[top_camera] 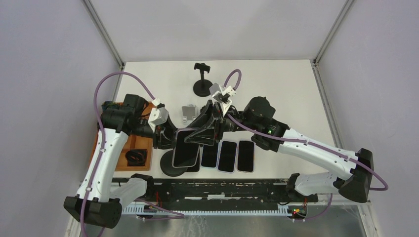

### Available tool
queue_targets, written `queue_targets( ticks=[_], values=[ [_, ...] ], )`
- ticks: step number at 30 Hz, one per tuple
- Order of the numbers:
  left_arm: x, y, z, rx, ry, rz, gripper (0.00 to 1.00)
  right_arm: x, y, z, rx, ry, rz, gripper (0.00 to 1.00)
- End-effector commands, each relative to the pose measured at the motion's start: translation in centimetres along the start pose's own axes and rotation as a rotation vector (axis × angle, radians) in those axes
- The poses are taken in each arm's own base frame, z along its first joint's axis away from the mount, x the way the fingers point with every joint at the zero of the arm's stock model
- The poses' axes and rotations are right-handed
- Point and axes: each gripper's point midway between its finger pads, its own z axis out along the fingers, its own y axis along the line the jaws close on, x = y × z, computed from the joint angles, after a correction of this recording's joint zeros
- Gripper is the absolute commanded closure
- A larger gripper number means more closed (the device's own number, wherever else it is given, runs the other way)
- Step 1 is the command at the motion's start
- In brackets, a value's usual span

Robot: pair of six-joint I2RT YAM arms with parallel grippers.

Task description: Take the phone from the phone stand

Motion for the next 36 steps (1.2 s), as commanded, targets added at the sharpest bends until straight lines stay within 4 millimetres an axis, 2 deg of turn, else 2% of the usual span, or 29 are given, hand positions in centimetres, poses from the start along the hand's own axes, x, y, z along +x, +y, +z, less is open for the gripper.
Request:
queue_targets(
  ticks=[1, 6, 13, 15, 17, 21, 24, 27, 36],
  values=[
    [-2.9, -1.7, -0.1, 0.033, -0.092, 0.063, 0.98, -0.2, 2.5, 0.1, -0.144, 0.039, -0.035, 0.55],
    [-3.0, -1.7, -0.1, 0.032, -0.091, 0.061, 0.98, 0.3, 2.6, 0.2, -0.164, 0.058, -0.022, 0.55],
    [-1.7, -1.5, -0.1, 0.018, -0.055, 0.046, 0.98, -1.5, 3.6, 0.9, -0.226, 0.006, -0.018, 0.94],
    [-1.2, -1.4, -0.1, 0.013, -0.041, 0.045, 0.98, -2.5, 3.8, 1.1, -0.229, -0.005, -0.036, 1.00],
    [-0.6, -1.3, -0.1, 0.004, -0.020, 0.053, 0.98, -4.0, 3.3, 1.1, -0.197, -0.023, -0.075, 1.00],
    [1.0, -1.3, -0.4, -0.029, 0.049, 0.115, 0.98, -8.6, 3.3, 0.6, -0.162, -0.120, -0.140, 1.00],
    [1.9, -1.5, -0.6, -0.048, 0.086, 0.156, 0.98, -11.3, 3.3, 0.2, -0.131, -0.190, -0.182, 1.00],
    [3.0, -1.6, -0.8, -0.062, 0.123, 0.168, 0.98, -12.5, 3.6, -0.2, -0.121, -0.243, -0.207, 1.00],
    [5.5, -1.9, -0.9, -0.070, 0.177, 0.155, 0.98, -14.0, 3.8, -1.2, -0.098, -0.312, -0.232, 1.00]
  ],
)
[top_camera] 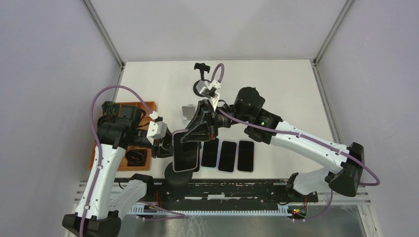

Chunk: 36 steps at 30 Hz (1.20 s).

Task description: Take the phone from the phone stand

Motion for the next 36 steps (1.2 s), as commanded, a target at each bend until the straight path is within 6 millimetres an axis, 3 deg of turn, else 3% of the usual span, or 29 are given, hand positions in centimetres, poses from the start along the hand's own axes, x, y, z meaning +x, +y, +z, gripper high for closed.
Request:
queue_targets(
  ticks=[1, 8, 21, 28, 33, 36],
  values=[
    [3.4, -0.5, -0.6, -0.020, 0.137, 0.055, 0.98, -13.9, 5.2, -3.6, 0.017, -0.423, -0.362, 1.00],
    [4.6, -0.5, -0.8, -0.031, 0.183, 0.053, 0.98, -15.2, 5.1, -5.1, 0.037, -0.451, -0.363, 1.00],
    [4.1, -0.1, -0.8, -0.050, 0.173, 0.025, 0.98, -14.6, 3.7, -8.9, 0.113, -0.427, -0.316, 1.00],
    [2.9, 1.6, -1.2, -0.116, 0.175, 0.053, 0.98, -12.3, 1.5, -11.4, 0.236, -0.373, -0.258, 1.00],
    [1.6, 1.8, -1.5, -0.137, 0.169, 0.080, 0.98, -10.6, -1.4, -14.0, 0.418, -0.298, -0.224, 1.00],
    [0.8, 1.8, -1.7, -0.149, 0.165, 0.105, 0.98, -8.3, -4.4, -16.3, 0.569, -0.210, -0.153, 1.00]
  ],
)
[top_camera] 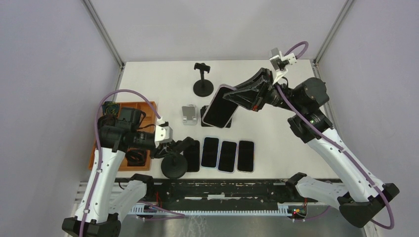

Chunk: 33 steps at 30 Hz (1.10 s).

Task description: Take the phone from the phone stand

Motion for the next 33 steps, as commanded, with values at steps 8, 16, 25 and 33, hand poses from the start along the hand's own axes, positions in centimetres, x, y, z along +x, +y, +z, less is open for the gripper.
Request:
queue_targets(
  ticks=[8, 16, 25, 33],
  values=[
    [-4.6, 0.5, -1.6, -0.063, -0.085, 0.126, 0.98, 13.1, -12.9, -11.2, 0.642, 0.484, 0.153, 1.00],
    [-5.8, 0.1, -2.1, -0.072, -0.105, 0.167, 0.98, 22.3, -16.0, -19.6, 0.942, 0.764, 0.213, 1.00],
    [-5.8, -0.3, -2.2, -0.065, -0.102, 0.183, 0.98, 28.8, -17.4, -23.1, 1.004, 0.912, 0.286, 1.00],
    [-6.3, -0.8, -2.3, -0.050, -0.123, 0.204, 0.98, 32.0, -18.9, -25.1, 1.052, 0.909, 0.371, 1.00]
  ],
)
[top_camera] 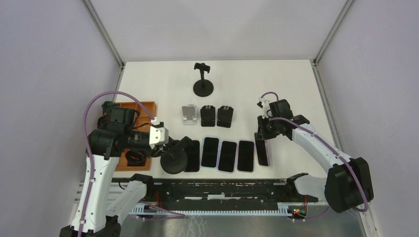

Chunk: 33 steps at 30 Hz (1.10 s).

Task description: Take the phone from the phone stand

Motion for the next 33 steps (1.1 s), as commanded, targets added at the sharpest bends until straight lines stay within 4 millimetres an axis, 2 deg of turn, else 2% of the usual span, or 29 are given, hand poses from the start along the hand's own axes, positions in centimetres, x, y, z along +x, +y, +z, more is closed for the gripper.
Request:
queue_targets(
  ticks=[1, 2, 4, 6, 11, 14, 17, 20, 22, 24, 26, 28, 29, 31, 33],
  values=[
    [-3.3, -0.3, -0.6, 0.003, -0.102, 0.105, 0.98, 0.0, -1.6, 1.7, 0.031, -0.029, 0.035, 1.00],
    [-3.5, -0.4, -0.6, 0.006, -0.108, 0.106, 0.98, -0.1, -1.8, 1.9, 0.038, -0.037, 0.049, 0.96],
    [-3.7, -0.4, -0.6, 0.011, -0.119, 0.107, 0.98, -0.3, -2.6, 2.2, 0.046, -0.066, 0.086, 0.78],
    [-3.8, -0.4, -0.5, 0.015, -0.124, 0.104, 0.98, -0.5, -3.1, 2.3, 0.054, -0.089, 0.111, 0.72],
    [-3.8, -0.5, -0.5, 0.022, -0.131, 0.098, 0.98, -0.7, -4.3, 2.4, 0.110, -0.119, 0.126, 0.47],
    [-3.9, -0.5, -0.4, 0.027, -0.136, 0.088, 0.98, -0.9, -4.7, 2.2, 0.141, -0.130, 0.131, 0.40],
    [-4.1, -0.5, -0.4, 0.030, -0.143, 0.083, 0.98, -1.8, -5.3, 1.2, 0.188, -0.174, 0.145, 0.32],
    [-4.1, -0.4, -0.4, 0.032, -0.143, 0.079, 0.98, -4.0, -5.2, -0.8, 0.207, -0.255, 0.149, 0.23],
    [-4.1, -0.4, -0.4, 0.033, -0.144, 0.076, 0.98, -5.9, -4.5, -2.5, 0.186, -0.311, 0.140, 0.19],
    [-4.2, -0.4, -0.4, 0.033, -0.145, 0.078, 0.98, -8.0, -2.8, -4.3, 0.121, -0.377, 0.124, 0.16],
    [-4.3, -0.4, -0.4, 0.036, -0.150, 0.077, 0.98, -10.1, 0.1, -6.6, -0.004, -0.464, 0.086, 0.12],
    [-4.4, -0.4, -0.4, 0.041, -0.157, 0.076, 0.98, -12.0, 4.7, -9.2, -0.184, -0.553, 0.021, 0.09],
    [-4.4, -0.4, -0.3, 0.042, -0.159, 0.078, 0.98, -12.8, 7.8, -10.6, -0.296, -0.592, -0.038, 0.08],
    [-4.4, -0.3, -0.3, 0.046, -0.162, 0.074, 0.98, -13.4, 14.0, -13.9, -0.518, -0.647, -0.150, 0.08],
    [-4.5, -0.2, -0.3, 0.050, -0.165, 0.072, 0.98, -12.8, 19.9, -17.2, -0.736, -0.671, -0.265, 0.08]
  ],
)
